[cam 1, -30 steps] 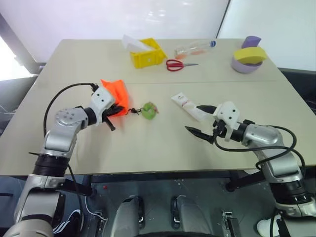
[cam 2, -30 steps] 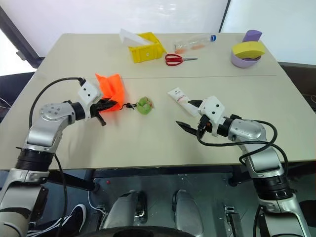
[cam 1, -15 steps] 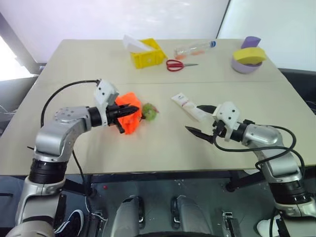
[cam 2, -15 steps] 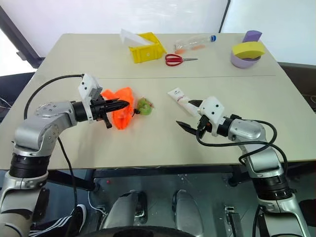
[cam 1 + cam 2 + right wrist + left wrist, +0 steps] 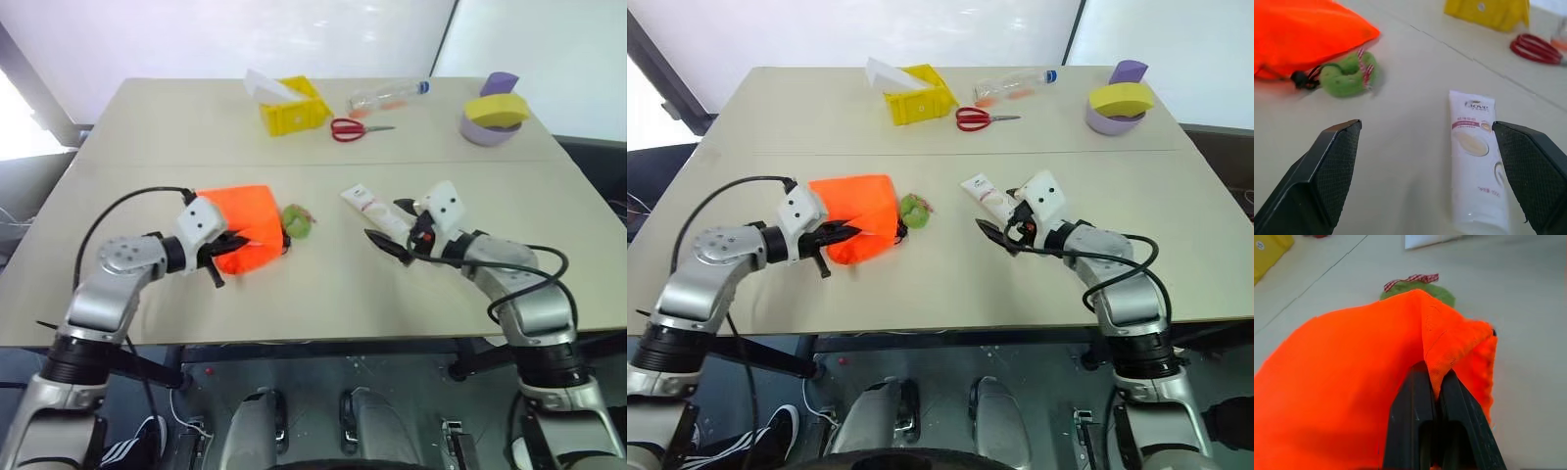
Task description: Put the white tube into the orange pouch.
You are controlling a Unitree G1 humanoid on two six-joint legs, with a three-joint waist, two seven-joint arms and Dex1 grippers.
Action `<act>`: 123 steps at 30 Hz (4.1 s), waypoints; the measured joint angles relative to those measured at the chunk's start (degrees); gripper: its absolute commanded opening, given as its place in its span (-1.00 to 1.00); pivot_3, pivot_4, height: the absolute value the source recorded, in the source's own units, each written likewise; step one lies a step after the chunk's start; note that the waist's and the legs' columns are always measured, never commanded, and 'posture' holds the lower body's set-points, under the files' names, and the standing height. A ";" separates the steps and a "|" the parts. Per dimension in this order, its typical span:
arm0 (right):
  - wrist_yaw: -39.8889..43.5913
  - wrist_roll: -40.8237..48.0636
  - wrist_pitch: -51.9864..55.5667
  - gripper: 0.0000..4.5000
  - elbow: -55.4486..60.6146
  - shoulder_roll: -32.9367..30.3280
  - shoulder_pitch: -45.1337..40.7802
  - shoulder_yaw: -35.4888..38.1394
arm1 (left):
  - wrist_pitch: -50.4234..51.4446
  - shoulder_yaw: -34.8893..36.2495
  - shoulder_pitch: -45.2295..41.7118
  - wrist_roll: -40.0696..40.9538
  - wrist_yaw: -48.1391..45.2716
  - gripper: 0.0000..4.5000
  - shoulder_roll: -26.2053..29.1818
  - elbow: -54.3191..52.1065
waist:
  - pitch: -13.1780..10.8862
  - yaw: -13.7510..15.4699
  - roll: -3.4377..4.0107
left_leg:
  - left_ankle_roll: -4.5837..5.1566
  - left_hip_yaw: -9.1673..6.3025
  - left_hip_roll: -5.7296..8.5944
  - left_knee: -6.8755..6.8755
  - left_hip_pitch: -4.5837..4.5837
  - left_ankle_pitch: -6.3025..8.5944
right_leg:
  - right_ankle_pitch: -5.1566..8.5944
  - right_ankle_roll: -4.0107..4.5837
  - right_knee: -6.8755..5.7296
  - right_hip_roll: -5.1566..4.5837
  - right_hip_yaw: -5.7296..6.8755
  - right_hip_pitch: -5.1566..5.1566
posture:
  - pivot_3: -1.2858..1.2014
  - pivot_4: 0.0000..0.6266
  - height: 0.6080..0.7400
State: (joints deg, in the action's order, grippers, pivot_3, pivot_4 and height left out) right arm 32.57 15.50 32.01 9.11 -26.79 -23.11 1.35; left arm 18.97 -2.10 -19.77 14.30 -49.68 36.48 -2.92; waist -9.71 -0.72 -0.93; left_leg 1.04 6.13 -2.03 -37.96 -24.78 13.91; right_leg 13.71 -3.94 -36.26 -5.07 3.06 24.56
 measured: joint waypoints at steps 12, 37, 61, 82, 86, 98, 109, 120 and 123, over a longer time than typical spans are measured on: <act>-5.90 -3.95 4.57 1.00 0.78 -1.16 1.33 1.01 | -2.17 0.58 2.47 -0.11 2.95 -0.97 -4.42 0.33 | -0.02 -0.40 0.06 | 0.08 -0.01 0.02 0.03 -0.12 -0.05 | -0.12 0.17 0.04 -0.01 0.07 0.12 | 0.03 -0.52 1.00; -1.02 -8.19 23.70 1.00 -22.00 -5.01 -20.92 -12.27 | -6.22 2.43 6.08 -1.27 2.15 -0.97 -1.65 1.87 | -0.02 -0.32 0.08 | 0.22 0.11 -0.02 -0.03 -0.60 -0.11 | -0.22 0.09 0.02 0.15 0.30 0.62 | 0.03 -0.52 1.00; 12.96 7.00 30.22 -0.21 14.14 -11.21 -5.64 -11.84 | -5.68 3.18 5.72 -1.07 2.25 -1.00 -0.50 0.30 | -0.02 0.05 0.07 | 0.34 0.06 0.00 -0.04 -0.65 -0.19 | -0.22 0.07 0.14 0.06 0.34 0.55 | 0.03 -0.52 1.00; -1.97 1.54 29.71 -0.21 6.15 10.16 -10.47 -23.52 | -0.02 4.49 2.27 2.57 1.18 -1.00 -0.50 -1.00 | -0.02 -0.14 0.06 | 0.27 0.07 -0.03 -0.08 -0.66 -0.23 | -0.31 0.20 0.08 0.09 0.34 0.65 | 0.03 -0.52 1.00; -7.11 1.43 33.62 -0.21 3.35 16.49 -12.06 -22.09 | -0.33 4.47 2.51 2.50 1.17 -1.00 -0.50 -1.46 | -0.02 -0.26 0.06 | 0.26 0.07 -0.03 -0.08 -0.65 -0.23 | -0.31 0.20 0.04 0.08 0.34 0.65 | 0.03 -0.52 1.00; -16.82 0.46 38.32 -0.21 -3.23 27.11 -16.56 -16.04 | -0.23 4.27 5.19 2.29 1.10 -1.00 -0.39 -2.00 | -0.02 -0.49 0.07 | 0.21 0.07 -0.03 -0.03 -0.67 -0.22 | -0.31 0.21 0.05 0.03 0.28 0.71 | 0.03 -0.52 1.00; -17.06 0.55 37.36 -0.21 -5.87 28.16 -19.69 -14.09 | 5.17 3.66 5.81 3.93 1.49 -1.00 -1.15 -5.00 | -0.03 -0.60 0.08 | 0.06 0.07 -0.03 0.03 -0.68 -0.14 | -0.31 0.22 0.05 0.01 0.28 0.76 | 0.03 -0.52 1.00; -13.69 -4.03 31.21 -0.21 -9.10 25.24 -20.92 -22.45 | 7.72 2.72 5.87 4.25 2.59 -1.00 -2.72 -7.19 | -0.03 -1.13 0.08 | 0.20 0.07 -0.03 0.03 -0.69 -0.22 | -0.31 0.22 0.05 0.03 0.29 0.76 | 0.03 -0.52 1.00; -12.39 -5.31 29.72 -0.21 -8.95 23.79 -20.96 -24.95 | 7.72 2.55 5.90 3.86 2.42 -1.00 -2.85 -6.66 | -0.03 -1.40 0.08 | 0.19 0.07 -0.02 0.03 -0.70 -0.22 | -0.31 0.22 0.06 0.01 0.28 0.75 | 0.03 -0.52 1.00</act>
State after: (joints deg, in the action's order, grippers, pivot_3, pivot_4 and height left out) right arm 20.18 10.19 61.73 0.16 -3.01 -44.07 -23.60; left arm 26.69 0.45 -13.87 18.16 -47.26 33.63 -9.58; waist -9.74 -2.12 -0.85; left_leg 1.23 6.19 -2.05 -37.93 -25.48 13.70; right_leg 13.40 -3.72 -36.20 -5.06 3.34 25.31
